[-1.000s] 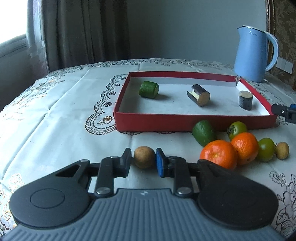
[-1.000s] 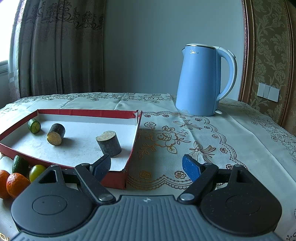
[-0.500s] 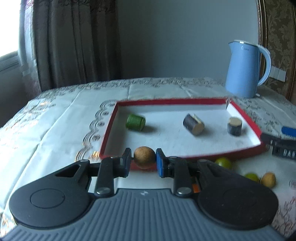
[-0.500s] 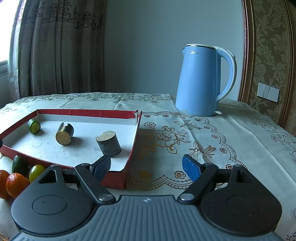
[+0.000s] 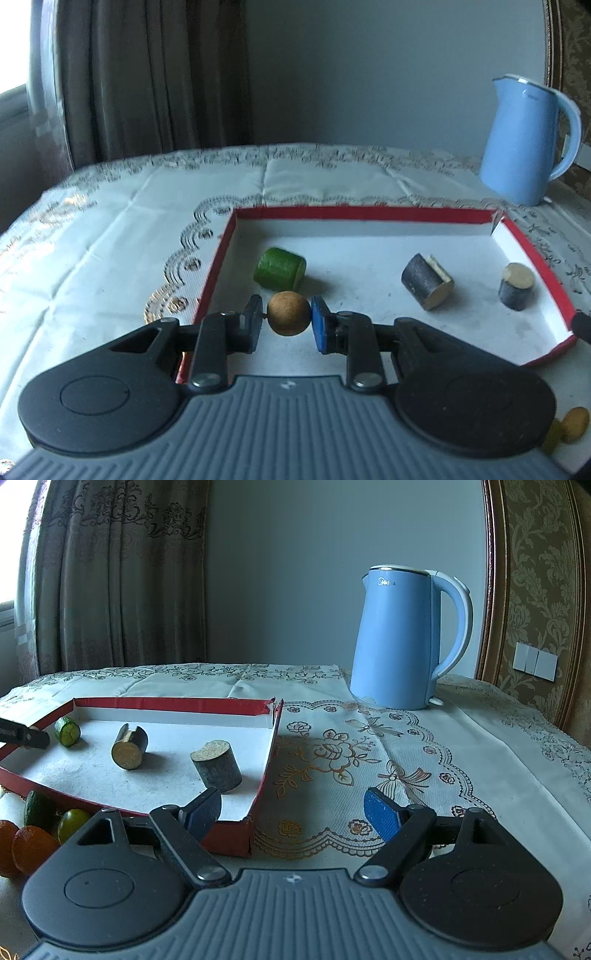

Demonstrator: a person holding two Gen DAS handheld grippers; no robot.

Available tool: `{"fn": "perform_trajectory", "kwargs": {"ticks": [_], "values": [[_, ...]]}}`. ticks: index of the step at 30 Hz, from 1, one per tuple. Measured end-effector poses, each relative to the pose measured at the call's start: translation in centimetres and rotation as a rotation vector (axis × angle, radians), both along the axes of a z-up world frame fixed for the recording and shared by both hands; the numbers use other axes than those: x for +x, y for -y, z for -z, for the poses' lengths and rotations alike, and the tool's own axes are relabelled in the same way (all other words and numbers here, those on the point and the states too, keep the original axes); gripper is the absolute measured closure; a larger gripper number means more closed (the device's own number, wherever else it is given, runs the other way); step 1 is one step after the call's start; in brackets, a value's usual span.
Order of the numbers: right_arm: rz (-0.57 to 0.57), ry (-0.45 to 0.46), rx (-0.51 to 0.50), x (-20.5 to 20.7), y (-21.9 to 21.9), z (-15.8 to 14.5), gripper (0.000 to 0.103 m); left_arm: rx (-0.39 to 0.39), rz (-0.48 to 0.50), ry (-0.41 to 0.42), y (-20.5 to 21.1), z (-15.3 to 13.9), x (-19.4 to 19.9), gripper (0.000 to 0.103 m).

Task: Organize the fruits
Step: 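Carry the longan into the red tray and open the left tool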

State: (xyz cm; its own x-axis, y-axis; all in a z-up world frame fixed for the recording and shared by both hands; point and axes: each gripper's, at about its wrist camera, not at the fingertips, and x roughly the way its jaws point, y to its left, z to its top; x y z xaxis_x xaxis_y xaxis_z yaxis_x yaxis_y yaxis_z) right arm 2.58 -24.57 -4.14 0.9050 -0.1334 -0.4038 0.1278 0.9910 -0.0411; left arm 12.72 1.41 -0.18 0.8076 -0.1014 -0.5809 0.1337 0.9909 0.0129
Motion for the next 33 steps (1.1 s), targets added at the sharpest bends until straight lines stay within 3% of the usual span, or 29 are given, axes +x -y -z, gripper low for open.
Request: {"fn": "perform_trajectory", "kwargs": {"ticks": [5, 12, 16, 18, 23, 30, 33], "values": [[0.0, -0.002, 0.004, 0.1, 0.0, 0.0, 0.018, 0.007, -0.007, -0.051, 0.0, 1.7, 1.2, 0.077], [0.0, -0.006, 0.014, 0.2, 0.1, 0.1, 0.018, 0.028, -0.011, -0.025, 0.2, 1.8, 0.8, 0.075], [0.0, -0.006, 0.016, 0.2, 0.1, 0.1, 0.018, 0.029, -0.014, -0.024, 0.1, 1.8, 0.6, 0.052], [0.0, -0.007, 0.017, 0.3, 0.1, 0.1, 0.018, 0.032, -0.009, -0.022, 0.1, 1.8, 0.4, 0.05], [0.0, -0.007, 0.017, 0.3, 0.1, 0.1, 0.018, 0.053, -0.016, 0.023, 0.3, 1.4, -0.9, 0.029], [0.0, -0.006, 0.018, 0.3, 0.0, 0.1, 0.018, 0.032, -0.023, 0.078, -0.9, 0.4, -5.1, 0.027], [0.002, -0.007, 0.016, 0.3, -0.1, 0.2, 0.018, 0.055, -0.036, 0.12, -1.0, 0.2, -7.5, 0.014]]}}
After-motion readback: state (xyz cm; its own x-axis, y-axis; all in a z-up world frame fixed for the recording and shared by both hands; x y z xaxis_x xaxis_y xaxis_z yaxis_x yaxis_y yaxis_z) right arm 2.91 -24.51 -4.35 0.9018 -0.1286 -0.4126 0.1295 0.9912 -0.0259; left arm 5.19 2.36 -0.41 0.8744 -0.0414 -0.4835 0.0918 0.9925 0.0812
